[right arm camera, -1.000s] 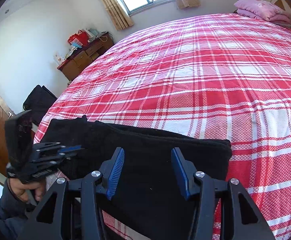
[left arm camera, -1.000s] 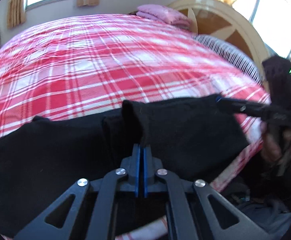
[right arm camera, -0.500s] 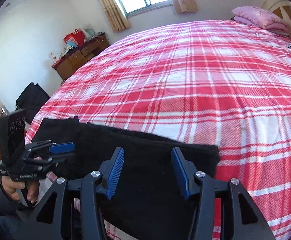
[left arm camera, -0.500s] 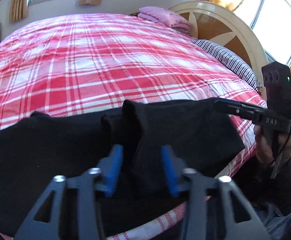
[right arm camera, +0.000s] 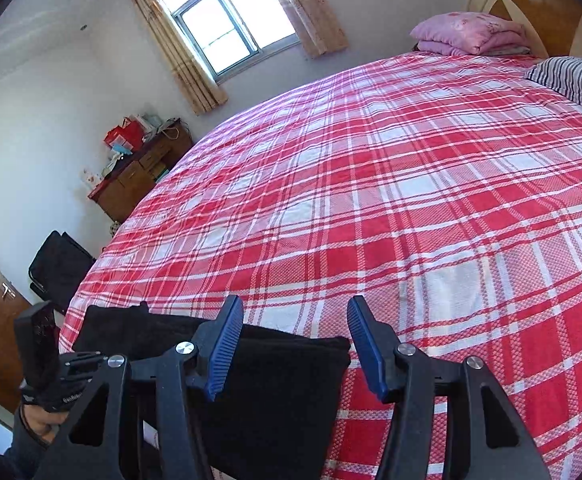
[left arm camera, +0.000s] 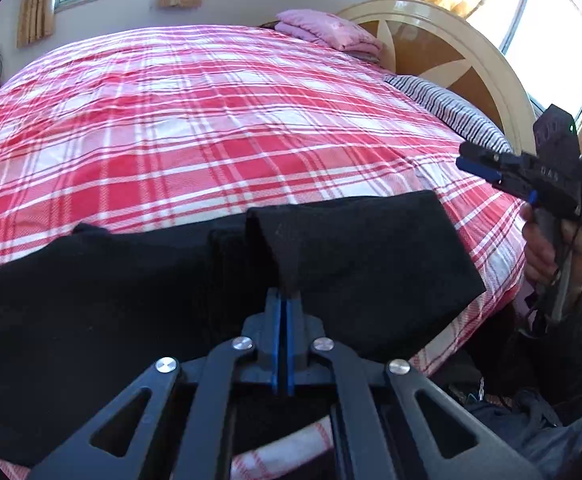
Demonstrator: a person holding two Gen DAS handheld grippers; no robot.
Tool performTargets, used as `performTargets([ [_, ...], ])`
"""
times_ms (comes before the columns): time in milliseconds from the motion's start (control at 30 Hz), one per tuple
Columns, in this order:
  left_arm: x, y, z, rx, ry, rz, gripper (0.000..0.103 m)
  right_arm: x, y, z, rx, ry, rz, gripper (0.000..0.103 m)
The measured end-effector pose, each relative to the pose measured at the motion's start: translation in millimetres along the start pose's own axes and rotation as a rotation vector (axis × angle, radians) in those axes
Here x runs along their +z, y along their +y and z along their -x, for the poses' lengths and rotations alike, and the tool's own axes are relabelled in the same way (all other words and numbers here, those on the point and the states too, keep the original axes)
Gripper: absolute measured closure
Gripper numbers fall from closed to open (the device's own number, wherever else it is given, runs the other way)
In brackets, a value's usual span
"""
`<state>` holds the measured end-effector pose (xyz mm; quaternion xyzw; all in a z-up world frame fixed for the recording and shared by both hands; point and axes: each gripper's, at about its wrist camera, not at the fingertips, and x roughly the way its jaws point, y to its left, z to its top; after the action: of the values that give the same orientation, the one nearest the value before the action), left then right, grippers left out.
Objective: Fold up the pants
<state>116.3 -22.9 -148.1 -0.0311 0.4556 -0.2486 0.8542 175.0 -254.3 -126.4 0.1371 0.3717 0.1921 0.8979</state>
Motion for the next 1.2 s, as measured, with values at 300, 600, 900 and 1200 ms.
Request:
performTargets([
  [300,-10,11,-23,0.009,0.055,0.021,0.101,-20,26,-19,-0.008,0.059,0.104,0.047],
  [600,-14,-4,-16,0.064,0.038,-0.038,0.092,-54,74,-57,0.225,0.275,0.256,0.047],
  [900,-25,-12,-31,0.144,0.074,-0.135,0.055,-50,73,-92,0.086,0.284,0.256,0.047],
  [1200,-25,16,-2,0.203,0.02,-0.063,0.047,-85,119,-85,0.219,0.353,0.413,0.045],
])
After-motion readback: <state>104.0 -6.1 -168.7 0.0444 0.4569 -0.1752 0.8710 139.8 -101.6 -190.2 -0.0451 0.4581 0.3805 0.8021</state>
